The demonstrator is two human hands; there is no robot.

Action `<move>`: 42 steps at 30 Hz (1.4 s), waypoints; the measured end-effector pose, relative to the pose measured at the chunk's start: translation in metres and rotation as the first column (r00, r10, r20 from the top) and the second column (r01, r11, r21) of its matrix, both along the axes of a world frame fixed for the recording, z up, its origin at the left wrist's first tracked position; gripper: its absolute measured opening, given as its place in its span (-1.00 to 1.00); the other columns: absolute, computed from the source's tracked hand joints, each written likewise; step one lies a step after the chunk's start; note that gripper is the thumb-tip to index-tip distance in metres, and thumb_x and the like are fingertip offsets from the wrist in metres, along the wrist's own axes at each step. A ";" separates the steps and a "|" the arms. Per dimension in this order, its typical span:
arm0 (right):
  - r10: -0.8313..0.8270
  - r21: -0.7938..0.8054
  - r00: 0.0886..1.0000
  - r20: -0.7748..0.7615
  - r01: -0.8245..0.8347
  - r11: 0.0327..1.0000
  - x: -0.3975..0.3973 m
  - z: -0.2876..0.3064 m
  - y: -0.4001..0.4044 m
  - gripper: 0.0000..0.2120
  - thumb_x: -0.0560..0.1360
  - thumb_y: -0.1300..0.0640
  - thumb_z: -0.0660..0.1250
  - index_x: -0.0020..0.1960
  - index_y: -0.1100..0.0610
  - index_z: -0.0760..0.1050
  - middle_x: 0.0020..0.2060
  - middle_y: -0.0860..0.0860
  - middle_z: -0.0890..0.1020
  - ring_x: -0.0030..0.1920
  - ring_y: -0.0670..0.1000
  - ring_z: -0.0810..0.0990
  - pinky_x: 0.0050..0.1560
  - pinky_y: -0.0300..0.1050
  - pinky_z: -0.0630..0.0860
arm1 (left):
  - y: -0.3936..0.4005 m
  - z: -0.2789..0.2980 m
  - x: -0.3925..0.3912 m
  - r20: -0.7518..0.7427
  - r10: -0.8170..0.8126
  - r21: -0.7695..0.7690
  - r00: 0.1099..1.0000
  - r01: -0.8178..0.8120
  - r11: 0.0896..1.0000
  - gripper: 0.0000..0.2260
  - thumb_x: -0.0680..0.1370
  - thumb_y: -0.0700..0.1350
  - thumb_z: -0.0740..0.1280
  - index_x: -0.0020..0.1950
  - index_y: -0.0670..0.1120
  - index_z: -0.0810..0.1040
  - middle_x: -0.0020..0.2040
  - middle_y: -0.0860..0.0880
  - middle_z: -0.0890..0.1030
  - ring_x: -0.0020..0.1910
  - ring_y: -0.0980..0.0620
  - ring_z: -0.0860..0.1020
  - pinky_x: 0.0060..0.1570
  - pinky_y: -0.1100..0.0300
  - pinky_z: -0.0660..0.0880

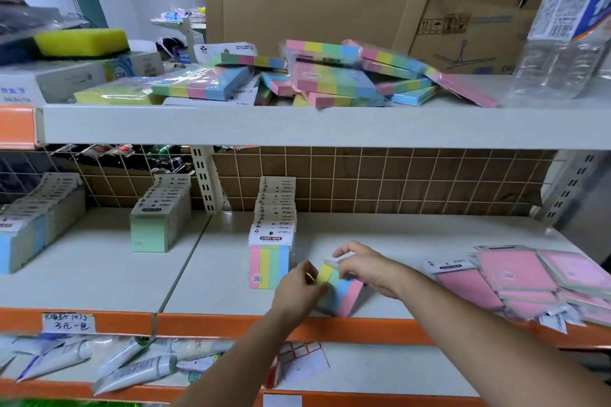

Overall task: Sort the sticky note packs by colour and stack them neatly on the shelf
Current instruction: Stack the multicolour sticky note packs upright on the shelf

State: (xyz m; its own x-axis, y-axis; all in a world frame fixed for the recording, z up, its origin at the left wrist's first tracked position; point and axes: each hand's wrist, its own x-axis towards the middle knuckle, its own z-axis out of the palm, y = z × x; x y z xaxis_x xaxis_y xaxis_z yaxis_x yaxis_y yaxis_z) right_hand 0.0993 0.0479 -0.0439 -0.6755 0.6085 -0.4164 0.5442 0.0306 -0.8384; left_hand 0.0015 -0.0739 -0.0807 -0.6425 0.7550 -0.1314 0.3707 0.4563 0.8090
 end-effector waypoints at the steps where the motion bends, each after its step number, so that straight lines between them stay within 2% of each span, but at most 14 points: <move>1: -0.029 -0.013 0.999 -0.045 0.029 1.000 -0.001 0.000 0.000 -0.72 0.39 0.36 0.27 0.03 0.09 0.49 -0.23 0.05 0.51 -0.26 -0.05 0.47 -0.27 -0.22 0.38 | -0.001 0.000 0.000 0.008 -0.010 -0.006 1.000 0.010 1.000 -0.85 0.43 -0.11 0.40 -0.17 -0.07 0.44 -0.32 0.03 0.48 -0.31 0.02 0.42 -0.27 0.18 0.35; 4: -0.066 -0.005 0.992 -0.105 0.065 0.998 -0.005 0.001 0.001 -0.70 0.37 0.45 0.22 0.00 0.14 0.48 -0.12 0.08 0.52 -0.18 -0.01 0.50 -0.22 -0.23 0.48 | -0.003 0.003 0.003 0.114 -0.059 0.066 0.992 0.052 0.996 -0.84 0.47 -0.15 0.39 -0.02 -0.20 0.52 -0.26 -0.02 0.50 -0.28 0.03 0.44 -0.26 0.23 0.39; 7: -0.039 0.039 0.993 -0.111 0.044 0.998 -0.005 0.004 -0.002 -0.66 0.37 0.51 0.19 0.00 0.15 0.45 -0.11 0.07 0.54 -0.14 -0.01 0.52 -0.27 -0.26 0.48 | -0.006 0.013 0.008 0.369 -0.086 0.232 0.926 -0.002 0.973 -0.84 0.53 -0.23 0.33 0.10 -0.18 0.56 -0.12 -0.04 0.60 -0.20 0.11 0.53 -0.24 0.38 0.41; 10: -0.020 0.078 0.993 -0.120 0.030 0.997 -0.003 0.005 -0.002 -0.64 0.38 0.53 0.23 0.06 0.18 0.43 -0.10 0.08 0.53 -0.13 -0.02 0.51 -0.30 -0.31 0.46 | -0.009 0.019 0.010 0.495 -0.101 0.277 0.863 -0.046 0.960 -0.79 0.56 -0.33 0.25 0.16 -0.20 0.57 -0.16 0.01 0.62 -0.33 0.29 0.54 -0.35 0.47 0.39; 14: -0.057 0.072 0.990 -0.126 0.067 0.995 0.003 0.004 0.000 -0.65 0.35 0.44 0.33 0.08 0.16 0.48 -0.06 0.11 0.55 -0.17 -0.02 0.54 -0.28 -0.30 0.48 | -0.013 0.020 0.009 0.551 -0.082 0.247 0.831 -0.069 0.966 -0.77 0.59 -0.30 0.23 0.19 -0.14 0.57 -0.04 -0.07 0.61 -0.17 0.08 0.53 -0.41 0.37 0.47; 17: -0.002 0.064 1.000 0.022 0.001 0.998 0.013 0.000 -0.003 -0.74 0.33 0.38 0.34 -0.04 0.14 0.49 -0.29 0.03 0.53 -0.38 -0.07 0.46 -0.45 -0.33 0.38 | -0.017 0.016 0.004 0.561 -0.067 0.231 0.825 -0.079 0.970 -0.79 0.59 -0.26 0.23 0.13 -0.06 0.59 -0.05 -0.06 0.58 -0.13 -0.02 0.49 -0.37 0.30 0.44; 20: 0.106 0.182 0.958 0.266 -0.158 0.971 0.017 -0.015 -0.011 -0.83 0.34 0.39 0.33 -0.21 0.15 0.50 -0.42 0.04 0.52 -0.46 -0.05 0.48 -0.44 -0.28 0.41 | -0.021 0.013 -0.001 0.568 -0.073 0.235 0.820 -0.077 0.969 -0.79 0.59 -0.26 0.22 0.04 -0.02 0.59 -0.14 0.01 0.61 -0.23 0.05 0.51 -0.44 0.34 0.42; 24: 0.074 0.258 0.960 0.268 -0.146 0.955 0.008 -0.026 -0.026 -0.86 0.38 0.39 0.28 -0.24 0.18 0.52 -0.46 0.07 0.57 -0.52 -0.10 0.54 -0.47 -0.30 0.47 | -0.030 0.013 -0.009 0.478 -0.103 0.270 0.872 -0.034 0.962 -0.72 0.55 -0.33 0.22 0.11 0.00 0.57 -0.07 0.06 0.65 -0.14 0.09 0.55 -0.30 0.37 0.46; 26: 0.077 0.274 0.965 0.249 -0.146 0.951 -0.001 -0.027 -0.033 -0.88 0.41 0.36 0.29 -0.23 0.18 0.51 -0.45 0.07 0.57 -0.52 -0.12 0.55 -0.47 -0.33 0.45 | -0.036 0.010 -0.018 0.341 -0.064 0.241 0.938 -0.022 0.970 -0.72 0.53 -0.32 0.24 0.09 0.01 0.54 -0.07 0.01 0.62 -0.14 0.06 0.53 -0.25 0.35 0.47; 28: 0.084 0.296 0.969 0.234 -0.153 0.943 -0.010 -0.030 -0.040 -0.93 0.44 0.32 0.30 -0.19 0.20 0.52 -0.42 0.09 0.60 -0.47 -0.08 0.57 -0.42 -0.30 0.50 | -0.043 0.004 -0.027 0.167 -0.012 0.179 0.986 -0.018 0.984 -0.81 0.52 -0.27 0.25 0.06 -0.02 0.49 -0.18 -0.03 0.57 -0.24 0.02 0.50 -0.24 0.19 0.49; 31: 0.089 0.346 0.973 0.214 -0.161 0.924 -0.025 -0.032 -0.053 -0.91 0.46 0.25 0.30 -0.22 0.15 0.51 -0.39 0.08 0.62 -0.45 -0.09 0.56 -0.31 -0.24 0.53 | -0.050 0.000 -0.040 -0.036 0.037 0.150 0.999 -0.031 0.988 -0.89 0.54 -0.21 0.25 0.02 -0.03 0.40 -0.22 -0.07 0.55 -0.24 -0.08 0.52 -0.22 0.02 0.50; 33: 0.077 0.383 0.979 0.190 -0.147 0.912 -0.035 -0.033 -0.063 -0.90 0.49 0.23 0.29 -0.20 0.13 0.51 -0.37 0.07 0.62 -0.44 -0.09 0.57 -0.39 -0.33 0.47 | -0.053 0.000 -0.048 -0.144 0.068 0.143 0.987 -0.047 0.989 -0.87 0.54 -0.19 0.25 0.06 -0.02 0.40 -0.14 -0.08 0.56 -0.15 -0.11 0.53 -0.16 0.06 0.46; 38: -0.029 0.519 0.985 0.168 -0.063 0.852 -0.064 -0.037 -0.082 -0.76 0.44 0.17 0.29 0.09 0.14 0.57 -0.08 0.14 0.69 -0.02 0.14 0.65 -0.05 -0.10 0.56 | -0.057 0.001 -0.067 -0.248 0.137 0.156 0.959 -0.100 0.983 -0.68 0.55 -0.16 0.26 0.30 -0.03 0.40 0.07 -0.10 0.51 0.03 -0.12 0.51 -0.05 0.09 0.44; 42: -0.105 0.590 0.973 0.204 -0.037 0.806 -0.078 -0.037 -0.089 -0.67 0.48 0.16 0.27 0.24 0.08 0.48 0.08 0.16 0.63 0.10 0.17 0.58 -0.02 -0.09 0.49 | -0.057 -0.002 -0.078 -0.269 0.136 0.143 0.953 -0.100 0.985 -0.69 0.55 -0.15 0.27 0.29 -0.04 0.37 0.11 -0.06 0.50 0.05 -0.09 0.51 -0.07 0.09 0.46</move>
